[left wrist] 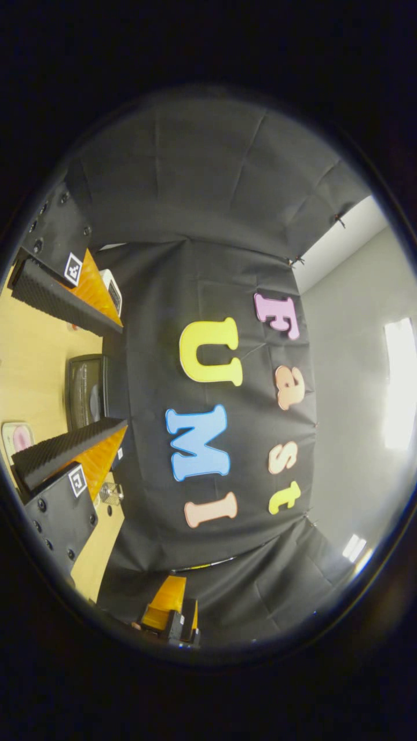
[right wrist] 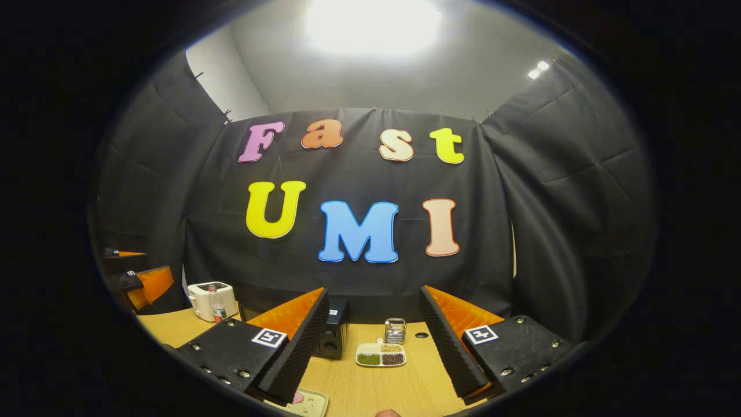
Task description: Open the electric oven with the left hand, put the food in, and close the electric oven.
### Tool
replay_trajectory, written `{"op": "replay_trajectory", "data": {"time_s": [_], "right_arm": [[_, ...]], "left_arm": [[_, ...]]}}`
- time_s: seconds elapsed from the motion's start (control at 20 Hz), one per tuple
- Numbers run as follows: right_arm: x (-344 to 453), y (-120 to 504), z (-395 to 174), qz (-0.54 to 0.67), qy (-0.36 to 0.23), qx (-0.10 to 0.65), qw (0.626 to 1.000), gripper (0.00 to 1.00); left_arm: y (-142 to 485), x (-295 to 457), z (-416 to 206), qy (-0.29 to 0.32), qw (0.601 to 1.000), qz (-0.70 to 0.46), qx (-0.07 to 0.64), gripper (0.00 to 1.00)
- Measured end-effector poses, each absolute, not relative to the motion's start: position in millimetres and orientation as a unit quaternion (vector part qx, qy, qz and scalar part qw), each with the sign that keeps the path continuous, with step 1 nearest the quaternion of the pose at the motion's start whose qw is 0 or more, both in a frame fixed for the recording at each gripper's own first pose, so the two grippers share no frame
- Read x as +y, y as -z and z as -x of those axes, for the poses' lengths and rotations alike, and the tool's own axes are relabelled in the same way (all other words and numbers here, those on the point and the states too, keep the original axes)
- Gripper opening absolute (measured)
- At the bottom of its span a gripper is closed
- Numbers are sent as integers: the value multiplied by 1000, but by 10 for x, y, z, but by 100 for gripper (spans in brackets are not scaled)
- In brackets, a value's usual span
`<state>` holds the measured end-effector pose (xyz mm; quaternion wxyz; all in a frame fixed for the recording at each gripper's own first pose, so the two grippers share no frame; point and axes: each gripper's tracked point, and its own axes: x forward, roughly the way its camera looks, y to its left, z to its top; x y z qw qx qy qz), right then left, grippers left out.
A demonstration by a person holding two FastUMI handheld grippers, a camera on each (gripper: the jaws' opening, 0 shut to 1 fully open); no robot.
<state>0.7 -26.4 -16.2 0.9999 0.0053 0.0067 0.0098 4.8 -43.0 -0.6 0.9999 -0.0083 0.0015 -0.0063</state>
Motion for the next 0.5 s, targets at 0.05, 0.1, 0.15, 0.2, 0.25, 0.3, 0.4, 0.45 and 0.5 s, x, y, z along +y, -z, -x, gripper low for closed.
{"op": "replay_trajectory", "data": {"time_s": [0.05,0.1,0.15,0.2,0.25,0.3,0.4,0.45,0.5], "right_arm": [[-299,172,-3,-5,-10,6,1000,96],[-329,205,5,-7,-13,6,1000,96],[-315,236,21,-9,-22,8,1000,96],[-294,264,33,-11,-32,8,999,96],[-280,284,47,-11,-42,6,999,96],[-268,309,55,-10,-50,4,999,96],[-242,402,51,-13,-62,9,998,96],[-221,443,52,-16,-67,15,998,96],[-203,459,44,-19,-69,19,997,96]], "left_arm": [[0,-472,-56,7,1000,14,0,97],[13,-520,-62,6,1000,21,-1,97],[26,-557,-80,4,1000,26,-3,97],[40,-561,-94,-1,1000,25,-4,96],[49,-563,-123,-7,1000,22,-5,96],[70,-571,-152,-12,1000,19,-5,96],[96,-593,-231,-19,1000,19,-5,100],[111,-609,-287,-20,1000,20,-3,100],[140,-615,-336,-19,1000,20,-2,100]]}}
